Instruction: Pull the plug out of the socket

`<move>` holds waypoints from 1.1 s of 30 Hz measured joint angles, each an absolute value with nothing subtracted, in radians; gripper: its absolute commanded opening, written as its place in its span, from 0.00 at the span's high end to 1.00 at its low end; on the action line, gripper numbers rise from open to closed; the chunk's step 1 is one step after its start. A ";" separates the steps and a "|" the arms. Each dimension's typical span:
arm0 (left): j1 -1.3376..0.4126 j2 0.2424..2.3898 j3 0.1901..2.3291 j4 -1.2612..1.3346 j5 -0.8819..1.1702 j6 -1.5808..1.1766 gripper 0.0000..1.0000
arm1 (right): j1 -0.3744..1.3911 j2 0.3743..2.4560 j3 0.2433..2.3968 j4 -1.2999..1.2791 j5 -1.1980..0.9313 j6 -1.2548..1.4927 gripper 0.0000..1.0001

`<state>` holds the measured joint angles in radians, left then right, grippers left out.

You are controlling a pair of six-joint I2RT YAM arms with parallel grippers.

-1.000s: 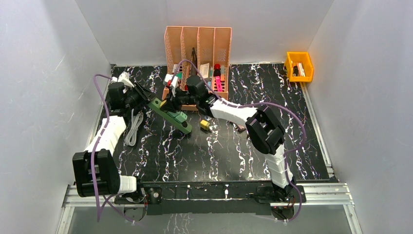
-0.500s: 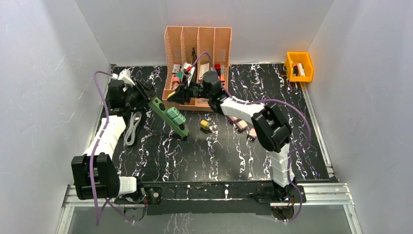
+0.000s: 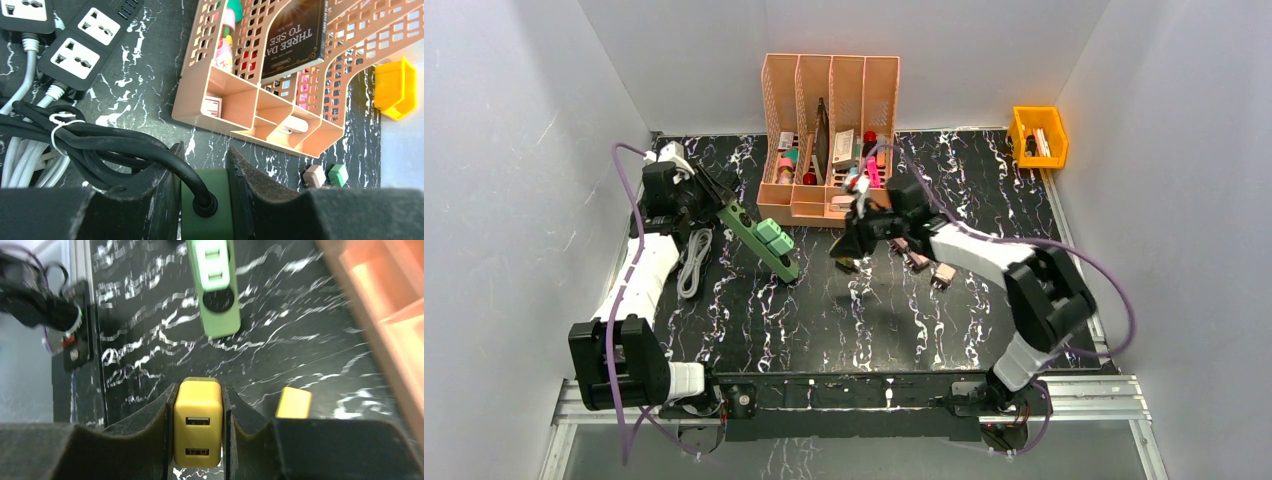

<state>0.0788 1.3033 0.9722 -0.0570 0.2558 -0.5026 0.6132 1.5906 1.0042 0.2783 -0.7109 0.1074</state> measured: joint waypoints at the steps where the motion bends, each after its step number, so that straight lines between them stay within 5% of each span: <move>1: 0.079 1.303 0.978 -0.069 0.241 -0.501 1.00 | 0.641 1.647 1.032 0.186 -0.715 0.049 1.00; 6: 0.087 1.303 1.004 -0.117 0.157 -0.482 1.00 | 0.718 1.939 1.254 -0.092 -0.762 -0.108 0.98; 9: 0.096 1.299 1.010 -0.131 0.116 -0.472 1.00 | 0.731 2.080 1.428 -0.303 -0.799 -0.210 0.85; 10: 0.098 1.298 1.010 -0.134 0.109 -0.471 1.00 | 0.731 2.115 1.483 -0.349 -0.804 -0.237 0.74; 12: 0.101 1.298 1.010 -0.136 0.103 -0.472 1.00 | 0.731 2.185 1.611 -0.452 -0.799 -0.290 0.16; 13: 0.101 1.298 1.011 -0.136 0.101 -0.472 1.00 | 0.731 2.210 1.661 -0.490 -0.791 -0.308 0.03; 19: 0.101 1.298 1.010 -0.136 0.101 -0.472 1.00 | 0.731 2.202 1.702 -0.516 -0.676 -0.337 0.01; 27: 0.101 1.298 1.010 -0.136 0.100 -0.472 1.00 | 0.710 1.801 1.232 -0.065 -0.427 -0.146 0.04; 33: 0.101 1.298 1.010 -0.136 0.101 -0.471 1.00 | 0.693 1.697 1.188 0.049 -0.228 -0.053 0.14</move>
<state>0.1013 1.2980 1.0103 -0.1364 0.1013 -0.4713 0.6933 1.6974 1.1881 0.0494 -0.2283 -0.0528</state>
